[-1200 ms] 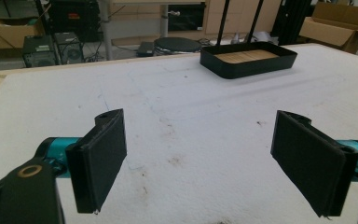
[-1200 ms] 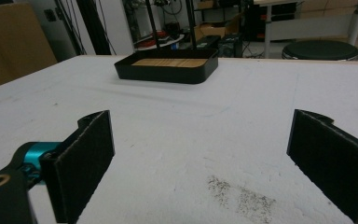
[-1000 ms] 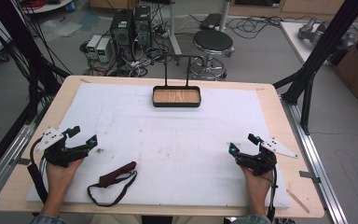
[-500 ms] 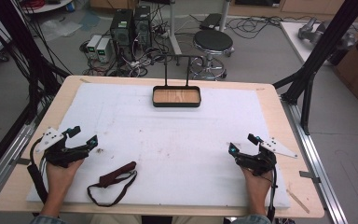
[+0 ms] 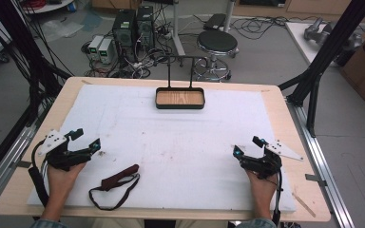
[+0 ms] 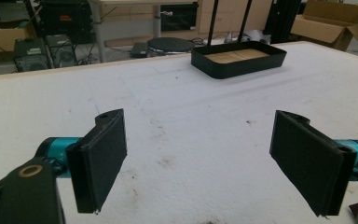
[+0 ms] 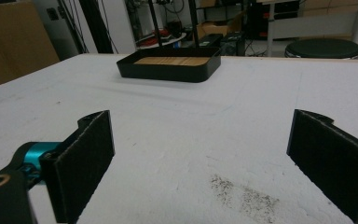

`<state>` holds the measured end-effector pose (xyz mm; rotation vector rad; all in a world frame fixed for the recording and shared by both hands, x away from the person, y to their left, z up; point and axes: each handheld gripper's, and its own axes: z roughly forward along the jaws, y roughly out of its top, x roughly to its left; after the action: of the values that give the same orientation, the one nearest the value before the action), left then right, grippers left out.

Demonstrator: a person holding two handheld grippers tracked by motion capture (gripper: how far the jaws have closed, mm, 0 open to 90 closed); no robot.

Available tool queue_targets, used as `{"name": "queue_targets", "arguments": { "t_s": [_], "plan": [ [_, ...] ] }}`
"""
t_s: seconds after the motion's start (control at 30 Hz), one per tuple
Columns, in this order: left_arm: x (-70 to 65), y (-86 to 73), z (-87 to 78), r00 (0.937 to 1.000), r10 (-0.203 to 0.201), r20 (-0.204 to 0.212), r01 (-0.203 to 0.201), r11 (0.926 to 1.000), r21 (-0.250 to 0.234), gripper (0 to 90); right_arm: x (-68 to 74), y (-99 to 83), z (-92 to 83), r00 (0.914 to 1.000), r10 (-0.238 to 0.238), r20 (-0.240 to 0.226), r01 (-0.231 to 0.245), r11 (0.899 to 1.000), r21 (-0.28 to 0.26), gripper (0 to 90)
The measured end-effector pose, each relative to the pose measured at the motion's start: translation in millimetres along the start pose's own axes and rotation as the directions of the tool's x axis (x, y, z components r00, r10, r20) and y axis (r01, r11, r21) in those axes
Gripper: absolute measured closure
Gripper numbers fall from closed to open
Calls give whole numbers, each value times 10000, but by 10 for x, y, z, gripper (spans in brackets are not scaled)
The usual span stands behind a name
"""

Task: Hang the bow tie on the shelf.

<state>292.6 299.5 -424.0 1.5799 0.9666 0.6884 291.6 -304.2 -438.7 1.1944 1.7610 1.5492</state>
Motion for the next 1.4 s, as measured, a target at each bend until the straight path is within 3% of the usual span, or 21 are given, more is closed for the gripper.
{"name": "queue_targets", "arguments": {
  "t_s": [0.3, 0.43, 0.5, 0.53, 0.6, 0.63, 0.67, 0.9, 1.03, 1.17, 1.23, 1.4],
  "plan": [
    [-25, 9, 8, 9981, -34, 622, 29, 10000, 90, 205, 0, 0, -1, 10000, 22, -8, -22, 10000, 9, 64],
    [-38, 14, 13, 9915, -138, 1294, 120, 9998, 151, 221, -1, 0, -3, 10000, 56, -23, -56, 10000, 15, 63],
    [-55, 17, 24, 9851, -83, 1719, 43, 9997, 238, 228, -1, 0, -3, 10000, 57, -31, -57, 10000, 20, 63],
    [-55, 17, 24, 9851, -83, 1719, 43, 9997, 238, 240, -2, 0, -3, 10000, 52, -34, -52, 10000, 17, 63],
    [-88, 17, 46, 9707, 74, 2401, -178, 9990, 413, 250, -6, 0, -1, 10000, 18, -30, -18, 10000, 11, 63],
    [-88, 17, 46, 9707, 74, 2401, -178, 9990, 413, 258, -6, 0, -1, 10000, 18, -30, -18, 10000, 11, 63],
    [-117, 12, 67, 9557, 92, 2941, -265, 9981, 548, 266, -8, 0, -1, 10000, 49, -46, -49, 10000, -5, 63],
    [-224, -11, 160, 9022, 234, 4308, -898, 9868, 1345, 324, -7, 0, -1, 10000, 36, -38, -36, 10000, 6, 63],
    [-269, -31, 203, 8727, 242, 4877, -1254, 9764, 1759, 363, -9, 0, 0, 10000, 38, -41, -38, 10000, -10, 63],
    [-303, -51, 241, 8489, 269, 5279, -1622, 9638, 2117, 401, -9, 0, 0, 10000, 45, -41, -45, 10000, -7, 63],
    [-322, -65, 259, 8416, 134, 5399, -1646, 9585, 2327, 421, -10, -1, 3, 10000, 43, -29, -43, 10000, -15, 63],
    [-355, -91, 299, 8091, -36, 5877, -1951, 9416, 2744, 475, -11, -1, 2, 10000, 54, -23, -54, 10000, -9, 63]
  ]
}}
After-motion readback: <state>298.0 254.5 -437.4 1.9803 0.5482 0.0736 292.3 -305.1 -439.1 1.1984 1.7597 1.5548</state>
